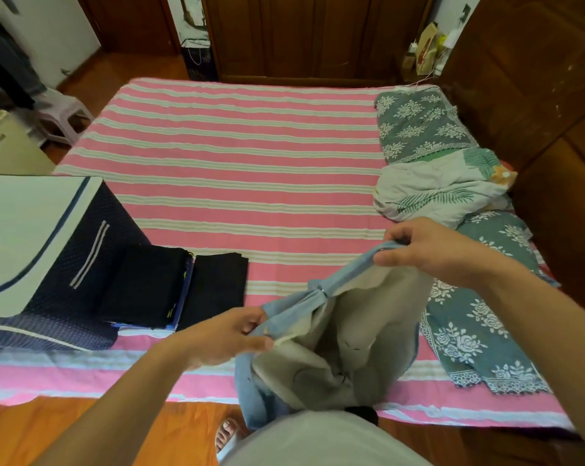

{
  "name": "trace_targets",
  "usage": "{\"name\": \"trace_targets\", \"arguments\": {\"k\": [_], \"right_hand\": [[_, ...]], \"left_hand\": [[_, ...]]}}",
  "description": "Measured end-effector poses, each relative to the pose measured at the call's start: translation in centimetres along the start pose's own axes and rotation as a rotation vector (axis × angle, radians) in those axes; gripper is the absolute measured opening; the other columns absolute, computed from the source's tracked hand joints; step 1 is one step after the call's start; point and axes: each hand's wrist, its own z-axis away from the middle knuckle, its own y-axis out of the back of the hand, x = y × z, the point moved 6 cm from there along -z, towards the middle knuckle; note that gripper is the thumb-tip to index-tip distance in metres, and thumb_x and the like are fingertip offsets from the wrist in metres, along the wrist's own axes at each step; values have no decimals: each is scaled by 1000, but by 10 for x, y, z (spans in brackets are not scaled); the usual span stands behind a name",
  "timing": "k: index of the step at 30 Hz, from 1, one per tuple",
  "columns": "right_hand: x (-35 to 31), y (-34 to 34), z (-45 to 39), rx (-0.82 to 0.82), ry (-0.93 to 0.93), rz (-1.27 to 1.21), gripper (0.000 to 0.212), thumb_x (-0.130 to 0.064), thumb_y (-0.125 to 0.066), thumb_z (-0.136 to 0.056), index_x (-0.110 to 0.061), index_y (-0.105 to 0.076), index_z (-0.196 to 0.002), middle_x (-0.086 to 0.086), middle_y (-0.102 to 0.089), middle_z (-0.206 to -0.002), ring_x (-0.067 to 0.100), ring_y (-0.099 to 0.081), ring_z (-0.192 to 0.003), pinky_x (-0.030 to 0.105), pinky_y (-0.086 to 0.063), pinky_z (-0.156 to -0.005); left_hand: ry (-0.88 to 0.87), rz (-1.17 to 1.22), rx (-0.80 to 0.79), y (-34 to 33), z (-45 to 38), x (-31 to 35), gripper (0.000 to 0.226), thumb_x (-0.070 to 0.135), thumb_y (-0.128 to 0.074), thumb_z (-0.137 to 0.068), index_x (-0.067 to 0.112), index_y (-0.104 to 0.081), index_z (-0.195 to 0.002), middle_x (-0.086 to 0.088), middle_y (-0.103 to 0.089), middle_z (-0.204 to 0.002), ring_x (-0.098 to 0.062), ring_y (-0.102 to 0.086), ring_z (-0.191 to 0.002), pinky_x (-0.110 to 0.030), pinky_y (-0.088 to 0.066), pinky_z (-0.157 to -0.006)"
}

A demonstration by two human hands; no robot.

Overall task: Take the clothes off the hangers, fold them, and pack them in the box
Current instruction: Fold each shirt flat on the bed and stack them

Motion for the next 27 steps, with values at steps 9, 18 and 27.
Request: {"name": "trace_targets", "arguments": {"k": [9,18,27], "right_hand": [[14,-28,6,269,-251,-270,34,-24,-75,-88,-19,-58,-59,-6,-44,-48,13,-40,-46,27,-30,-48],[-27,-130,30,583,152,27,13,-28,-70,-82,-17,-69,-75,-7,-64,-74,13,-58,-72,30,-47,-67],[-38,-143,38,561,256,229,12,-24,-62,-88,-19,-73,-87,-8,-59,-79,7,-52,-68,15,-39,-64]], "left_hand": [[-38,556,331,9,17,52,13,6,-70,-93,0,-71,-104,-20,-74,-101,-31,-70,-85,-43,-56,-78],[-67,509,543,-22,17,69,9,8,-73,-88,15,-79,-85,-21,-73,-87,-26,-67,-81,-40,-54,-78],[-143,-150,791,-23,31,95,19,14,-67,-90,21,-66,-72,6,-61,-72,-11,-57,-79,-26,-44,-62]]}}
